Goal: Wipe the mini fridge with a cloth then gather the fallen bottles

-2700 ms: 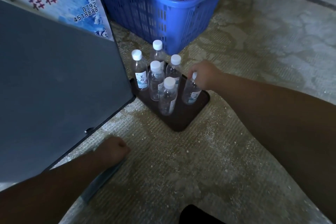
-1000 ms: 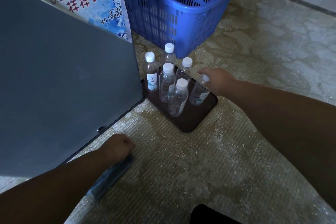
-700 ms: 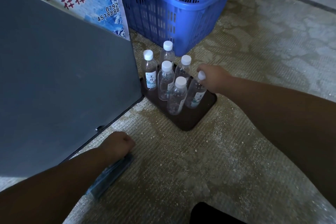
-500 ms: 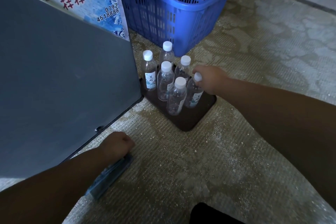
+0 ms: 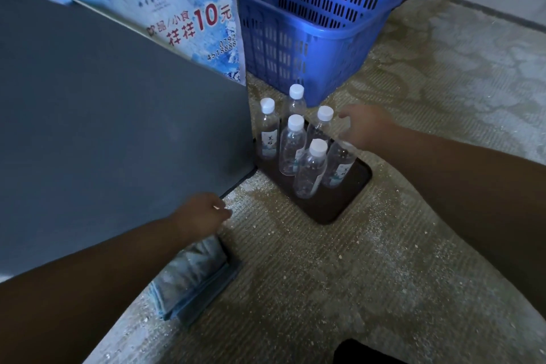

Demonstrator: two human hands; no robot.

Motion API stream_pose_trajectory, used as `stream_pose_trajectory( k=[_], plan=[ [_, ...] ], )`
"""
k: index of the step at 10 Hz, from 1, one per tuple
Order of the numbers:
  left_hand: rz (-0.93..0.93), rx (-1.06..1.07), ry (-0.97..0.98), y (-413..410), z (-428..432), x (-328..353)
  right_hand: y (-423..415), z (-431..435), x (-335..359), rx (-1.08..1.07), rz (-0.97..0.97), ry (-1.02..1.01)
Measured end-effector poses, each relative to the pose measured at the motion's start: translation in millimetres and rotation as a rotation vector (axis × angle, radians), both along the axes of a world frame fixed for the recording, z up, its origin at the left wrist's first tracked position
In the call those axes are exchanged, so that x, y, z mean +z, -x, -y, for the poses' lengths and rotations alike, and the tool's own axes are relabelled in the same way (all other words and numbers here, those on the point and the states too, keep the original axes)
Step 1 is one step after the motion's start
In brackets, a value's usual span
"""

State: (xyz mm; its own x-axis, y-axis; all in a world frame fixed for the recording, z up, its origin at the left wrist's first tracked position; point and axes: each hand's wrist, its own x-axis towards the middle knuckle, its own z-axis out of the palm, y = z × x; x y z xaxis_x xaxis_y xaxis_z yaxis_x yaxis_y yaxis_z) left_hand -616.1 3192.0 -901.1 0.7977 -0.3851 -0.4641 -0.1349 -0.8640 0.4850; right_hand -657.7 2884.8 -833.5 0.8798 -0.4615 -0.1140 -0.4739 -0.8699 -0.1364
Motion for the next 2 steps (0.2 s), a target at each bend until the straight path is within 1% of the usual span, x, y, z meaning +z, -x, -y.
stream_pose_trajectory(
  k=[1, 2],
  plan=[
    [-0.002, 0.031, 0.074, -12.4, -7.1, 27.7, -14.8, -24.5, 26.7, -0.036, 0.199, -0.086],
    [-0.028, 0.048, 0.078, -15.6, -15.5, 46.4, -27.4, -71.7, 48.0, 0.157, 0.249, -0.166]
  ],
)
